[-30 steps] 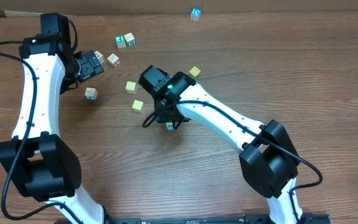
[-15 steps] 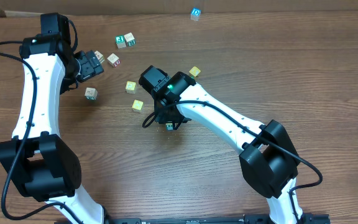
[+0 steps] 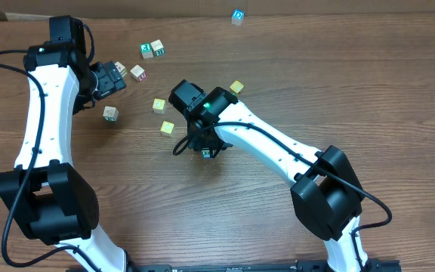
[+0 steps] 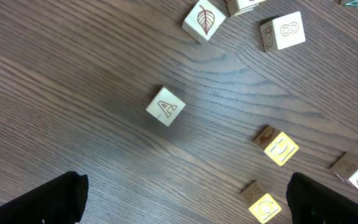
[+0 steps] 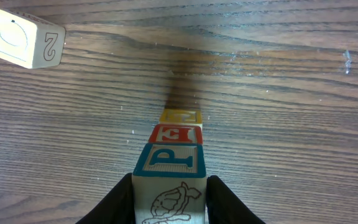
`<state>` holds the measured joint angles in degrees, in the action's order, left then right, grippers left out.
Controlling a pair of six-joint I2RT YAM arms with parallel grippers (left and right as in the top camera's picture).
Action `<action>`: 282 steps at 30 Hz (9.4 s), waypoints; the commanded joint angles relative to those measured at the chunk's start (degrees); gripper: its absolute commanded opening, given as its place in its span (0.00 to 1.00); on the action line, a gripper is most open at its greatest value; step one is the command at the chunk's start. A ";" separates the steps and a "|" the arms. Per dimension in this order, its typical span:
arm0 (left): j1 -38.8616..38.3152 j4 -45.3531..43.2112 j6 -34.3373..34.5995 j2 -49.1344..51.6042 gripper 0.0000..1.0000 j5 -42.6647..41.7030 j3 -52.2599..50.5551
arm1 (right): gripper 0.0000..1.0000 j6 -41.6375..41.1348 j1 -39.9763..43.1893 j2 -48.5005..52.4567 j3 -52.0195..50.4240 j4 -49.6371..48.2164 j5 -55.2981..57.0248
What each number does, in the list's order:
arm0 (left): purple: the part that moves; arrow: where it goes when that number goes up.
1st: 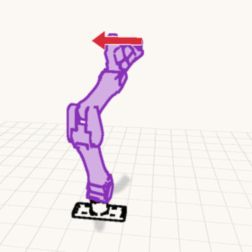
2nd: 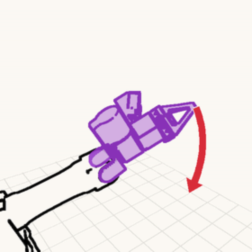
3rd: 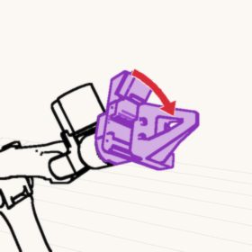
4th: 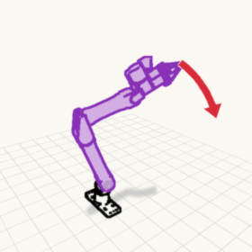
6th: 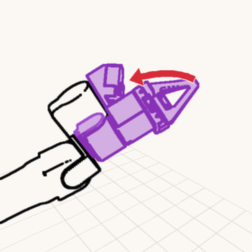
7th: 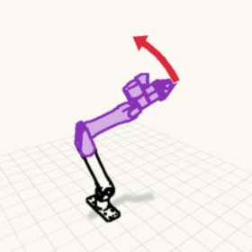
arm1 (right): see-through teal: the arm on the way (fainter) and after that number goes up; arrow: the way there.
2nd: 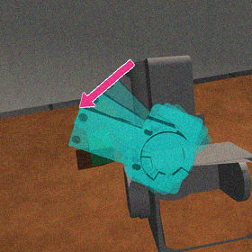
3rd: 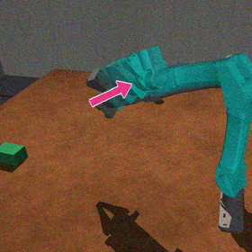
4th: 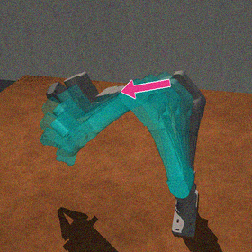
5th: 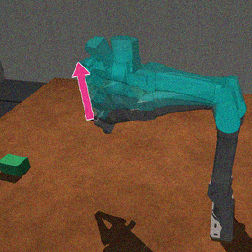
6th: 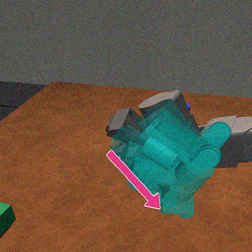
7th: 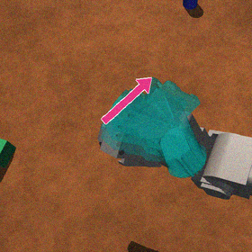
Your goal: Form a tower
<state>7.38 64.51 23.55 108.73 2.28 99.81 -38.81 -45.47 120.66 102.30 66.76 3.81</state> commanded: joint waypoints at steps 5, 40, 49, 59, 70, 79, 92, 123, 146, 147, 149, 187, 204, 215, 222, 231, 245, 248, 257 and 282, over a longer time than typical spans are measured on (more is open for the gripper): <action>-0.04 -0.04 -0.87 -1.27 1.00 -0.44 1.05 | 0.33 -0.22 -0.26 -0.09 -0.35 -0.04 -0.79; -0.04 -0.04 -0.87 -1.27 1.00 -0.44 1.05 | 0.31 -3.43 -0.11 -0.09 -0.33 0.46 -1.09; -0.04 -0.04 -0.87 -1.27 0.99 -0.44 1.05 | 0.36 -3.41 -0.11 -0.09 -0.33 0.52 -1.09; -0.04 -0.04 -0.87 -1.27 0.99 -0.44 1.05 | 0.72 -2.73 1.68 -0.11 4.66 2.51 -0.48; -0.04 -0.04 -0.85 -1.27 1.00 -0.42 1.05 | 0.64 4.63 15.54 -0.07 21.90 4.83 0.83; -0.04 -0.04 -0.87 -1.27 1.00 -0.44 1.05 | 0.62 4.61 21.33 6.86 21.42 -0.46 -0.48; -0.04 -0.04 -0.87 -1.27 0.99 -0.44 1.05 | 0.63 4.59 19.28 19.78 21.40 -8.13 -0.44; -0.04 -0.04 -0.87 -1.27 1.00 -0.44 1.05 | 0.44 12.83 21.44 20.48 21.42 -3.96 3.87; -0.04 -0.04 -0.87 -1.27 1.00 -0.44 1.05 | 0.29 13.62 21.51 20.09 22.03 -4.63 4.15; -0.04 -0.04 -0.85 -1.27 1.00 -0.44 1.05 | 0.28 13.62 21.51 19.76 22.56 -4.31 4.26; -0.04 -0.04 -0.87 -1.27 0.99 -0.44 1.05 | 0.28 13.64 21.51 19.06 23.65 -3.45 4.31; -0.04 -0.04 -0.87 -1.27 0.99 -0.44 1.05 | 0.83 10.75 23.17 17.70 24.39 5.09 4.98; -0.04 -0.04 -0.87 -1.27 1.00 -0.42 1.05 | 0.52 10.78 23.10 17.73 18.80 3.19 4.96; -0.04 -0.04 -0.87 -1.27 1.00 -0.44 1.05 | 0.46 10.78 23.04 17.73 18.82 1.14 0.59; -0.04 -0.04 -0.87 -1.27 0.99 -0.42 1.05 | 0.42 10.78 23.06 17.73 18.78 1.79 0.61; -0.04 -0.04 -0.87 -1.27 1.00 -0.44 1.05 | 0.30 10.78 23.06 17.73 18.78 1.88 0.61; -0.04 -0.04 -0.87 -1.27 1.00 -0.44 1.05 | 0.36 10.75 23.06 17.73 18.78 3.19 0.59; -0.04 -0.04 -0.87 -1.27 1.00 -0.42 1.05 | 0.35 10.78 23.06 17.73 18.78 3.41 0.59; -0.04 -0.04 -0.87 -1.27 0.99 -0.42 1.05 | 0.14 10.78 23.06 17.66 18.99 3.50 0.59; -0.04 -0.04 -0.87 -1.27 0.99 -0.44 1.05 | 0.13 14.03 16.37 12.68 49.59 30.29 -5.70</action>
<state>7.38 64.53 23.55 108.73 2.13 99.81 -26.81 -26.85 136.35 150.04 96.99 0.45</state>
